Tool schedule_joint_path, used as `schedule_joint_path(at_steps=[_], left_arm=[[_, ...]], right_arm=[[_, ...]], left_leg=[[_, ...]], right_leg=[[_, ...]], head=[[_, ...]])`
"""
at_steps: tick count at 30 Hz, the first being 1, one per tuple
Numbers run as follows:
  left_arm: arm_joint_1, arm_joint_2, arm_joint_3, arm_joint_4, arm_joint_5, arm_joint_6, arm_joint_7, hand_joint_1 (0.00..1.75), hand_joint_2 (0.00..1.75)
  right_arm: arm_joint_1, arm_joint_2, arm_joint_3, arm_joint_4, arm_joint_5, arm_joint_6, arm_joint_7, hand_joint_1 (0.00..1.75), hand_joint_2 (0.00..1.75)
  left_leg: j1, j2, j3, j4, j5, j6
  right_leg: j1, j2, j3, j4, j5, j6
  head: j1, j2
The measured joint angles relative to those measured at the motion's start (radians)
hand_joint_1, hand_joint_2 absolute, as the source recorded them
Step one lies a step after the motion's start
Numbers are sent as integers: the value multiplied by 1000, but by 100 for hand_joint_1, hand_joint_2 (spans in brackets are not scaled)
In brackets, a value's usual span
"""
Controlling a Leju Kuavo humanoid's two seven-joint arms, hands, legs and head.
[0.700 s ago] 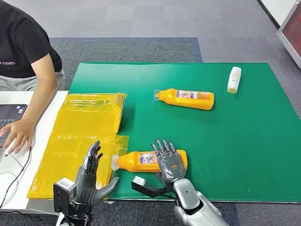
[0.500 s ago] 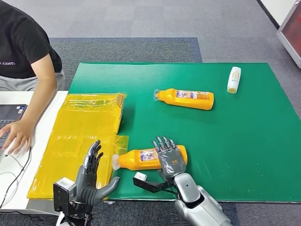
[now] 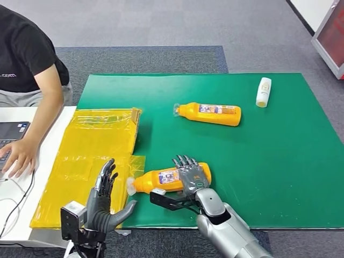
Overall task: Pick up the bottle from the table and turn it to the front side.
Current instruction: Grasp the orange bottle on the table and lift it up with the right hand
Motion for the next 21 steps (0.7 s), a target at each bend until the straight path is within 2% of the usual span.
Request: schedule_joint_path(at_steps=[2, 4, 5, 8, 9, 10, 13, 17, 21], left_arm=[[-1, 0, 1, 1, 0, -5, 3, 0, 175], [-1, 0, 1, 2, 0, -9, 5, 0, 175], [-1, 0, 2, 3, 0, -10, 5, 0, 175], [-2, -1, 2, 3, 0, -13, 5, 0, 175], [-2, -1, 2, 3, 0, -15, 5, 0, 175], [-3, -2, 3, 3, 0, -16, 5, 0, 175], [-5, -3, 3, 4, 0, -21, 5, 0, 175], [-10, -7, 5, 6, -1, -25, 4, 0, 175], [-13, -9, 6, 8, -1, -27, -3, 0, 175]], right_arm=[[-20, 4, 3, 18, -23, 46, -1, 9, 175], [-35, 7, 7, 33, -41, 74, -5, 31, 175], [-39, 8, 10, 39, -46, 82, -7, 48, 175], [-49, 10, 17, 53, -54, 91, -13, 131, 175], [-51, 11, 19, 57, -55, 91, -17, 151, 175], [-54, 11, 22, 61, -55, 91, -22, 160, 175], [-61, 11, 34, 72, -56, 83, -40, 174, 175], [-67, 11, 42, 87, -65, 45, -61, 175, 175], [-54, 11, 40, 97, -110, -48, -111, 175, 175]], left_leg=[[0, 1, 8, 0, -5, -1], [1, 1, 15, 0, -8, -1], [1, 1, 18, 0, -9, -1], [1, 1, 24, 0, -12, -1], [1, 1, 26, 0, -13, -1], [1, 1, 27, 0, -13, -1], [1, 1, 32, 0, -16, 0], [1, 1, 37, 0, -16, 2], [1, 0, 37, 0, -14, 0]], right_leg=[[1, 1, 6, 0, -6, -1], [1, 1, 13, -1, -10, -2], [1, 1, 15, -1, -10, -2], [2, 1, 22, -1, -13, -2], [2, 1, 23, -1, -14, -2], [2, 1, 25, -1, -14, -2], [2, 1, 30, -1, -16, -2], [2, 1, 35, -1, -16, 1], [2, 1, 37, -1, -17, 3]], head=[[0, 0], [0, 0], [0, 0], [0, 0], [0, 0], [0, 0], [0, 0], [0, 0], [0, 0]])
